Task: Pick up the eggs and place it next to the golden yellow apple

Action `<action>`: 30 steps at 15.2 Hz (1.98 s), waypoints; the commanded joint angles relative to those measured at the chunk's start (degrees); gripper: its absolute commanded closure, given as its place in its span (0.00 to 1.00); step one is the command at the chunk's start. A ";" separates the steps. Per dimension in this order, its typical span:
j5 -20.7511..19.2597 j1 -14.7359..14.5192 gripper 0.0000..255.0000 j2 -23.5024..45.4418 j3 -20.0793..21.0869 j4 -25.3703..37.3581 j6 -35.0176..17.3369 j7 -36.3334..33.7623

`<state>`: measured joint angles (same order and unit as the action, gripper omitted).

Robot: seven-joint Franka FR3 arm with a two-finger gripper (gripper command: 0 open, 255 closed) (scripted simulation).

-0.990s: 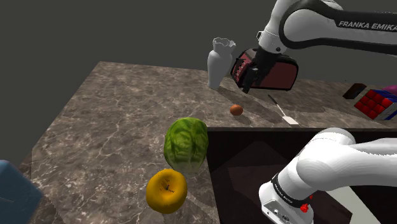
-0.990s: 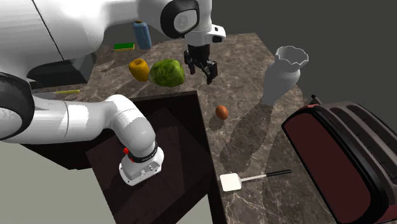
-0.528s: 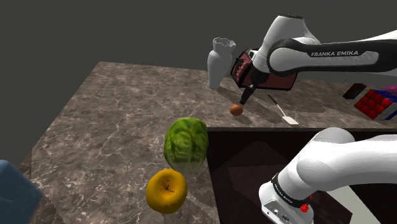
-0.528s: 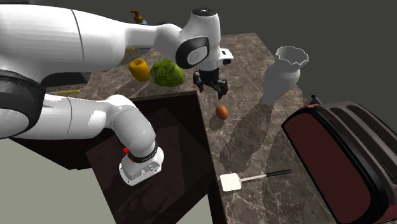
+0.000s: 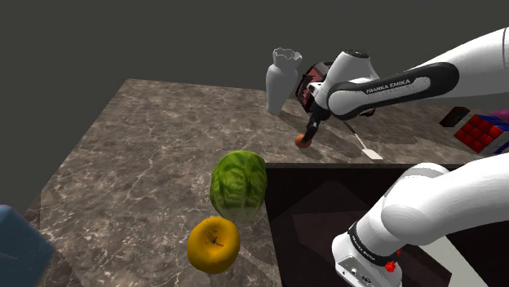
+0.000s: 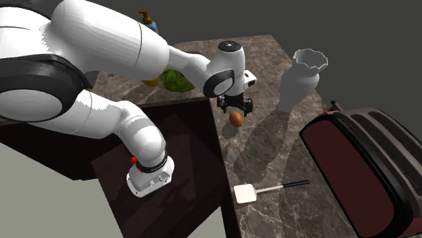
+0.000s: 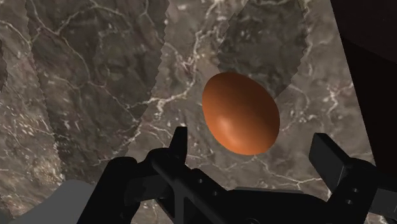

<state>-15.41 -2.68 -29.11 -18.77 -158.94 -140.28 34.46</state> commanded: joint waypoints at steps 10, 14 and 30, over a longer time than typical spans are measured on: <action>-0.32 -0.59 0.00 7.23 -1.91 -1.59 -9.18 1.11; -0.32 -0.59 0.00 7.22 -1.90 -1.59 -9.16 1.11; -0.05 -0.44 1.00 2.70 -0.97 0.32 -2.77 1.16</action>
<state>-15.45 -3.25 -25.44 -19.84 -158.92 -144.32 35.49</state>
